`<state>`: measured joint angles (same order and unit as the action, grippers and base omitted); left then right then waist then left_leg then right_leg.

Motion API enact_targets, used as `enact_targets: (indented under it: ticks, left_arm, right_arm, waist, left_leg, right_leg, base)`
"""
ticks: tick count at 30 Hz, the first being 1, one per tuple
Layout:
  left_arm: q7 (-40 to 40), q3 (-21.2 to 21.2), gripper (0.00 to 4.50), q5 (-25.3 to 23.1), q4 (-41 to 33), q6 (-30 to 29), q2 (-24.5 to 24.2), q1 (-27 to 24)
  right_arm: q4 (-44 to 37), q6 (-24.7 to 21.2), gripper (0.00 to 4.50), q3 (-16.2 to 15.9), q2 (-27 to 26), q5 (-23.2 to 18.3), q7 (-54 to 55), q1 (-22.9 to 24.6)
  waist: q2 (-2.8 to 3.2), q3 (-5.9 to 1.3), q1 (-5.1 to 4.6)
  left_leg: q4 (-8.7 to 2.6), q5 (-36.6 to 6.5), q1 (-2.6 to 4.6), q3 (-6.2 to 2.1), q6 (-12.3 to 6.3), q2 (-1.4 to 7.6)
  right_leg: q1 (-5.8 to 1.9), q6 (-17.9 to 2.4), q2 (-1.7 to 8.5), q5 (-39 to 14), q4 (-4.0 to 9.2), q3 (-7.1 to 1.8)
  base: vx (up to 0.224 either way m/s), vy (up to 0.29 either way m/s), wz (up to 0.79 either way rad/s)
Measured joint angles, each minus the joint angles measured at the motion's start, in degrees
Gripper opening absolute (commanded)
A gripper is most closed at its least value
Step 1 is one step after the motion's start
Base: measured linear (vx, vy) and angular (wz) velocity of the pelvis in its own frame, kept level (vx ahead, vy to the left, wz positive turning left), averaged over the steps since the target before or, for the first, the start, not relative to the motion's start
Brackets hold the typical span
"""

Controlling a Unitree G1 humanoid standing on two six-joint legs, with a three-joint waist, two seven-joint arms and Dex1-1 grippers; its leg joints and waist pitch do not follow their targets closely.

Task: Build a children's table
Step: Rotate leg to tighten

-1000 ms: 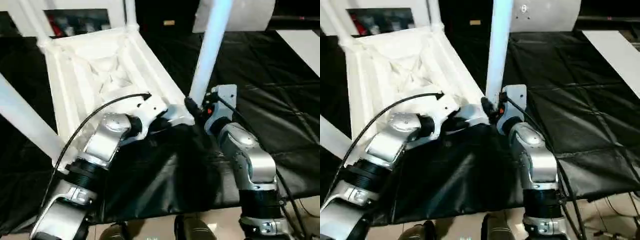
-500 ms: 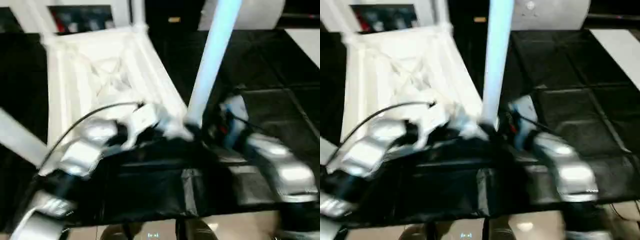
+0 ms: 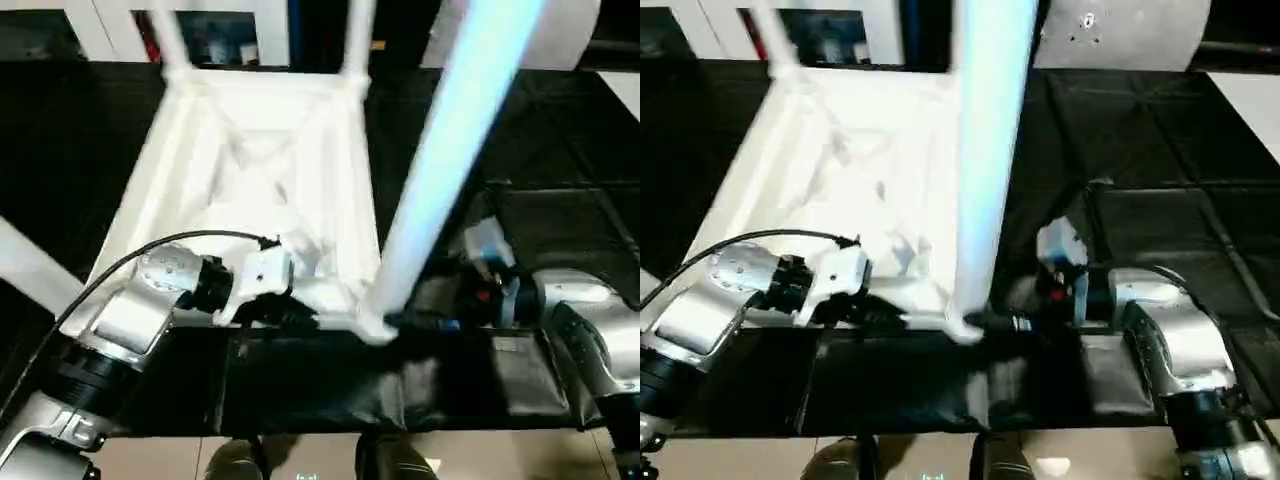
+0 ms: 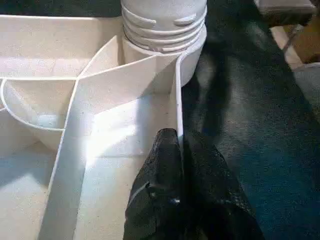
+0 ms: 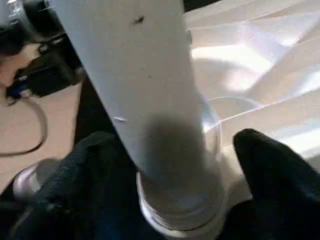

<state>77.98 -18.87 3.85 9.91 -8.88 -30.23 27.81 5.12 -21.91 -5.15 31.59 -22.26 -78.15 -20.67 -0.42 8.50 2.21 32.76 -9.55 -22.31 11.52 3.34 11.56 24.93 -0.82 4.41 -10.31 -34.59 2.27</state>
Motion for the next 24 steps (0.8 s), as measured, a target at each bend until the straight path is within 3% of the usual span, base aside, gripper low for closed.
enact_targets:
  ticks: [16, 21, 24]
  left_arm:
    - [1.0, -0.6, 0.0, 0.1, 1.7, 1.4, 0.2, 1.1]
    - [1.1, -0.5, 0.0, 0.5, 1.7, 1.4, -0.1, 1.1]
    - [-1.0, 0.0, 0.0, 0.6, -0.6, -3.2, 0.9, 0.4]
  right_arm:
    - [4.7, 0.9, 2.3, -2.7, -0.1, -0.3, -5.0, -3.6]
    - [4.3, -0.5, 2.17, -2.3, -0.5, -0.8, -4.5, -3.5]
    - [-0.3, -2.5, 2.13, -0.9, -1.7, -1.6, -0.2, 0.0]
  waist:
    - [-0.34, 0.2, -0.13]
    - [-0.37, 0.22, -0.19]
    - [-0.36, 0.22, 0.07]
  left_leg:
    - [0.34, 0.0, 0.02, -0.01, 0.03, 0.09]
    - [0.38, 0.0, 0.03, -0.01, 0.03, 0.1]
    - [0.36, 0.0, 0.05, -0.01, 0.04, 0.13]
  right_leg:
    - [0.05, 0.0, 0.0, 0.0, -0.41, 0.01]
    - [0.04, 0.0, 0.0, 0.0, -0.45, 0.0]
    - [0.02, 0.0, 0.0, 0.0, -0.44, 0.01]
  base:
    - [0.0, 0.0, 0.0]
    - [0.0, 0.0, 0.0]
    - [0.0, 0.0, 0.0]
